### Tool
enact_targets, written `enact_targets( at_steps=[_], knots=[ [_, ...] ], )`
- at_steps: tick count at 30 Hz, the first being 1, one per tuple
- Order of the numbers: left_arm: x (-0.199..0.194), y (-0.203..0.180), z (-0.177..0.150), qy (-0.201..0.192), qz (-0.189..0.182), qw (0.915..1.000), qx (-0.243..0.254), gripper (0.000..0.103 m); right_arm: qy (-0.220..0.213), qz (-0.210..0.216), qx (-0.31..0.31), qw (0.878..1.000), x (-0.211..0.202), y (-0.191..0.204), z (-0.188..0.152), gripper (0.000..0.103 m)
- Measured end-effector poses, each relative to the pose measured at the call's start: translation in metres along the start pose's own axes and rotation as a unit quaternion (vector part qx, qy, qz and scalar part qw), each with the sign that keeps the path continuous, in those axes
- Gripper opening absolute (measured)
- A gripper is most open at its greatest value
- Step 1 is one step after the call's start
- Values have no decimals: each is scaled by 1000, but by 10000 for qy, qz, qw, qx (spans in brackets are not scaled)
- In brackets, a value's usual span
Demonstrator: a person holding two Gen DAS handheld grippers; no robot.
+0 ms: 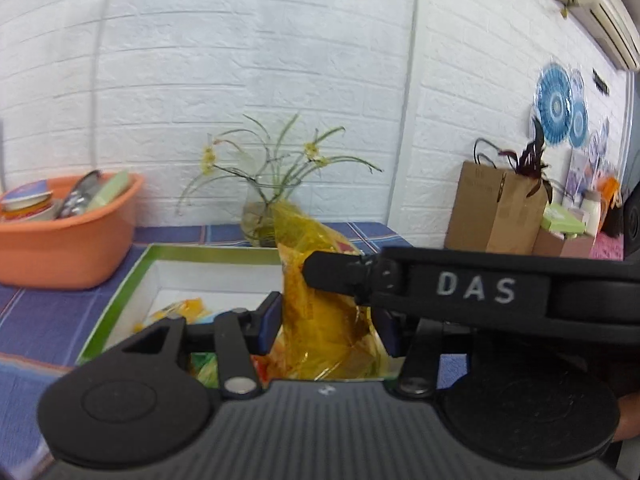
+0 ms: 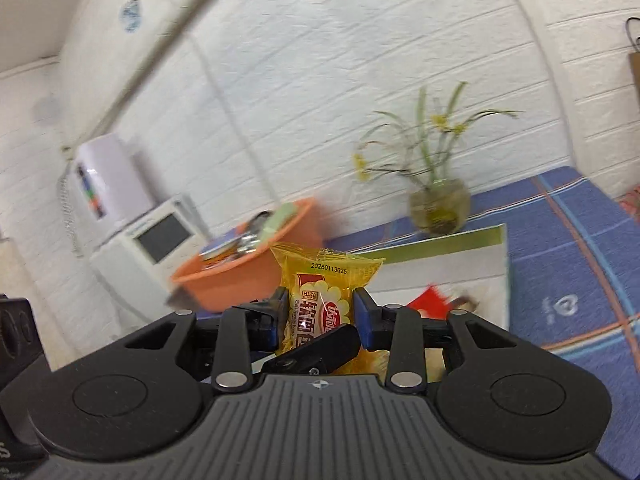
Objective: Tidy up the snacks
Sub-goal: 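Carry both yellow bags over the green box and release them inside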
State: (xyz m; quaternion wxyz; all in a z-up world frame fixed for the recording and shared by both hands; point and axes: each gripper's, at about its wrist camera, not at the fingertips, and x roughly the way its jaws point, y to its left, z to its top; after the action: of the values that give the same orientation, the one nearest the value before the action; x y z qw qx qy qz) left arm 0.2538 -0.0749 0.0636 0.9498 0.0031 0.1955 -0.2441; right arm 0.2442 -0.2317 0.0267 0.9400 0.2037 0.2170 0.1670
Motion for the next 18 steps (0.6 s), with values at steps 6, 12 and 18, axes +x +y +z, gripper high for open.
enact_targets(
  at_steps=[6,12,18],
  knots=[
    [37,18,-5,251,270,9992,-137,80,16,-297,792,9964,22,-45,-2,102],
    [-30,49,-27,-93,650,9970,-412,87,-487,-173,412,9978,-19,-36,-13,103],
    [-66,33,-75,435,476,9973,-339,88,268,322,93,9991,-39,-11,-42,103]
  ],
)
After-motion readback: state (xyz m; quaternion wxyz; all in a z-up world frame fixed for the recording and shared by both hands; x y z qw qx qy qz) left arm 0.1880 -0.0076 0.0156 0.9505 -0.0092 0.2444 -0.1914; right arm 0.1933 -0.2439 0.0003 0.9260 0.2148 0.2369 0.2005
